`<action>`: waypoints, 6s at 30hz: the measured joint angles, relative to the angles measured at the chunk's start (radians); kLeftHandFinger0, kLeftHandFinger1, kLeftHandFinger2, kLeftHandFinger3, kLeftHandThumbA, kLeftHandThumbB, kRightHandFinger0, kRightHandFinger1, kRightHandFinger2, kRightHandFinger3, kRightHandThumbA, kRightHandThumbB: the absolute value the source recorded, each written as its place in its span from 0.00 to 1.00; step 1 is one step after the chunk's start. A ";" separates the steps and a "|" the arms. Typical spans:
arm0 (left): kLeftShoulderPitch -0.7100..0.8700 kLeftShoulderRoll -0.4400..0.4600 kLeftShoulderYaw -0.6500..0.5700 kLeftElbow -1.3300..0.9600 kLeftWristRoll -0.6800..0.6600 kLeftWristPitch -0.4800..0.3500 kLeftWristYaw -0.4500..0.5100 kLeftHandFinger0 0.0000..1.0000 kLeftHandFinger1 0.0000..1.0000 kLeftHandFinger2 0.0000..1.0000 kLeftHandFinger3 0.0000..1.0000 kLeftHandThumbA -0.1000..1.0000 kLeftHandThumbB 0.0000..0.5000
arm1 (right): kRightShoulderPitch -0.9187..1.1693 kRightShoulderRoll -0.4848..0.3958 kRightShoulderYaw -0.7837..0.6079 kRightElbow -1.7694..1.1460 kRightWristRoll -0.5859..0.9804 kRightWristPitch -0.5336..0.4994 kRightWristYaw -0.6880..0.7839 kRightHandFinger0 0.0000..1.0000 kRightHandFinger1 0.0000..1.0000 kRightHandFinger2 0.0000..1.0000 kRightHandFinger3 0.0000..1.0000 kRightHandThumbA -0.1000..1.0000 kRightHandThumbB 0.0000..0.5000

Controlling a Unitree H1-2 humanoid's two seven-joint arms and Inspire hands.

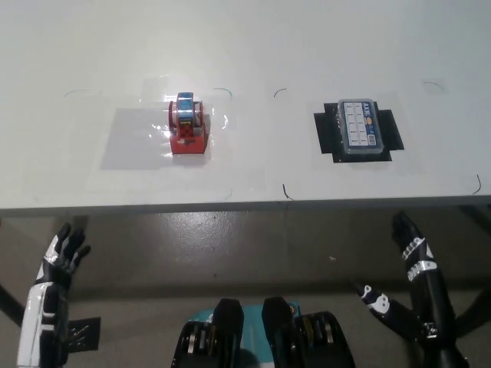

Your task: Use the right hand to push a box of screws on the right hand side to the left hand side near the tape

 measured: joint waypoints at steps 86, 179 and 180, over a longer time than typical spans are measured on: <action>0.178 -0.021 -0.057 -0.174 -0.032 -0.015 -0.038 1.00 1.00 1.00 1.00 0.99 0.54 | -1.011 0.188 -0.311 1.373 0.204 -0.068 -0.067 1.00 1.00 1.00 1.00 1.00 0.37; -0.078 0.063 0.023 0.226 -0.063 -0.015 -0.037 1.00 1.00 1.00 1.00 0.95 0.50 | 0.063 0.002 -0.005 0.077 0.048 -0.063 -0.064 0.97 1.00 1.00 1.00 0.91 0.35; -0.080 0.063 0.024 0.236 -0.061 -0.015 -0.036 1.00 1.00 1.00 1.00 0.95 0.49 | 0.053 0.003 -0.006 0.085 0.048 -0.063 -0.064 1.00 1.00 1.00 1.00 0.92 0.37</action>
